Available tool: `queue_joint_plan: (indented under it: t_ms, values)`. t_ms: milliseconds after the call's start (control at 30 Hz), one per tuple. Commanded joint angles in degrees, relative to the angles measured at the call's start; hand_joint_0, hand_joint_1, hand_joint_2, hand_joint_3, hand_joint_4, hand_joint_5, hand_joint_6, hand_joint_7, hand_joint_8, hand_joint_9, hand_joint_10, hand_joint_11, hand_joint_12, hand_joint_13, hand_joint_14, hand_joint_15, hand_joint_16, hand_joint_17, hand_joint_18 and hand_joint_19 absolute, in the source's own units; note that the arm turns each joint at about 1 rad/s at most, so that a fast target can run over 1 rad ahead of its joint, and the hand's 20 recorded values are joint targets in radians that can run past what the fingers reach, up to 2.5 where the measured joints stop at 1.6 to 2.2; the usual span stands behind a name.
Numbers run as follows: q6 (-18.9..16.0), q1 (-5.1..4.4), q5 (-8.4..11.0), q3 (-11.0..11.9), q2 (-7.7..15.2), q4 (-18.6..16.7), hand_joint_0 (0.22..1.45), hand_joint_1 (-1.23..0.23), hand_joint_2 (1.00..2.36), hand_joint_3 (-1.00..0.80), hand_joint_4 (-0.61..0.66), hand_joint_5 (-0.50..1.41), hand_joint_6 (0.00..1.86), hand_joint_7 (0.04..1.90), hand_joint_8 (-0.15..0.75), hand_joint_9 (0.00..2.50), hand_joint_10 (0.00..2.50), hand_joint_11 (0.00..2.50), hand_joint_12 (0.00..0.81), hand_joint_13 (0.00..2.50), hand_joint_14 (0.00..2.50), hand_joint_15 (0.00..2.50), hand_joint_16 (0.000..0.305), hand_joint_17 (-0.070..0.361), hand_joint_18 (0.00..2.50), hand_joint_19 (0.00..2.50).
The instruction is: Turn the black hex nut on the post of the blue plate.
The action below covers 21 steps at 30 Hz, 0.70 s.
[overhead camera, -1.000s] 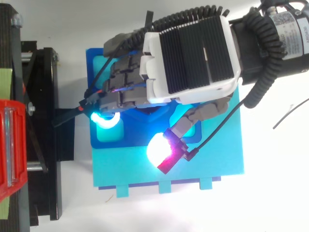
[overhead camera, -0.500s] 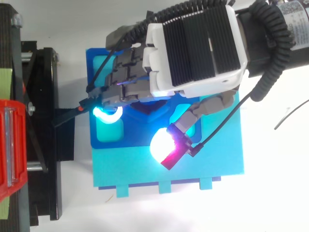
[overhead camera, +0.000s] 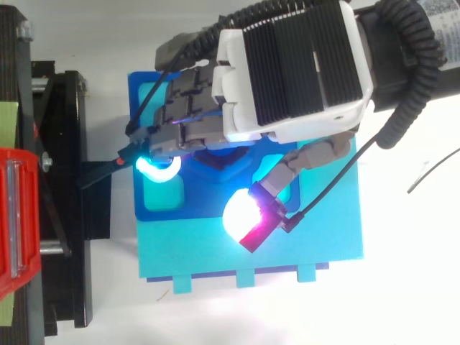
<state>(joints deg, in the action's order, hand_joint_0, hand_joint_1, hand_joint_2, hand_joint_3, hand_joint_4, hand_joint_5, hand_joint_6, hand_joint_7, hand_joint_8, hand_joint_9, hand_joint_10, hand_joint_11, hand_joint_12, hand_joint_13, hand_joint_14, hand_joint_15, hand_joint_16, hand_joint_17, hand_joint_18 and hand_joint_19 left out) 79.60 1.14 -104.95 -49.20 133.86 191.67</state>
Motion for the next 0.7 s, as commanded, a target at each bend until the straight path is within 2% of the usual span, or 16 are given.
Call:
queue_joint_plan:
  t_ms: [0, 667]
  values:
    - [0.29, 0.18, -0.07, 0.07, 0.00, 0.02, 0.49, -0.45, 1.00, -0.50, 0.17, -0.18, 0.50, 0.84, 0.196, 0.55, 0.01, 0.22, 0.298, 0.63, 0.01, 0.35, 0.027, 0.061, 0.15, 0.38]
    - [2.23, 2.12, -2.18, 0.07, 0.00, 1.34, 0.49, -0.45, 1.00, -0.50, 0.18, -0.17, 0.50, 0.88, 0.197, 0.55, 0.01, 0.23, 0.296, 0.63, 0.01, 0.34, 0.027, 0.060, 0.15, 0.37]
